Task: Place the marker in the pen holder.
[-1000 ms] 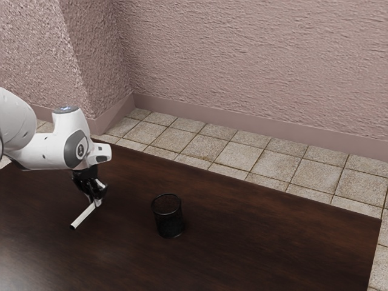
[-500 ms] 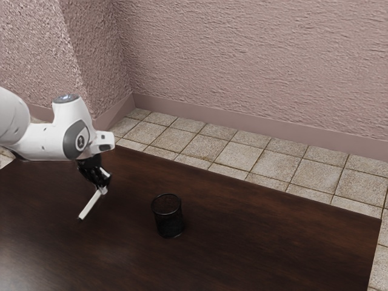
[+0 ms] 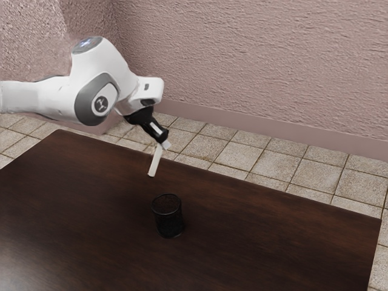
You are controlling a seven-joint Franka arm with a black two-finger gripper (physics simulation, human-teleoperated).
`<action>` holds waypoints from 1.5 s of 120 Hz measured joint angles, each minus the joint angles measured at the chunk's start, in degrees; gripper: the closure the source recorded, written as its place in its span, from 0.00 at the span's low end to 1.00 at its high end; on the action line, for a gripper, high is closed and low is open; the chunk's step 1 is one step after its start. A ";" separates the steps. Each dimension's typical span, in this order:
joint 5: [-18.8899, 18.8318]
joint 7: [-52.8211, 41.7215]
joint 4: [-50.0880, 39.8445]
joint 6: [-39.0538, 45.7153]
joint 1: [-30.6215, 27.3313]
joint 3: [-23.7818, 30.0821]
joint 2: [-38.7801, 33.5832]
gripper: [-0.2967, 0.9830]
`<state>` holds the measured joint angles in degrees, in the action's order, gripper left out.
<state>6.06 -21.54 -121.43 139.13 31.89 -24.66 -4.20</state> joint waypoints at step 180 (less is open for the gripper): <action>4.60 2.29 -7.71 6.54 2.43 2.43 4.18 0.84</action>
<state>10.66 -19.25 -129.13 145.68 34.32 -22.23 -0.02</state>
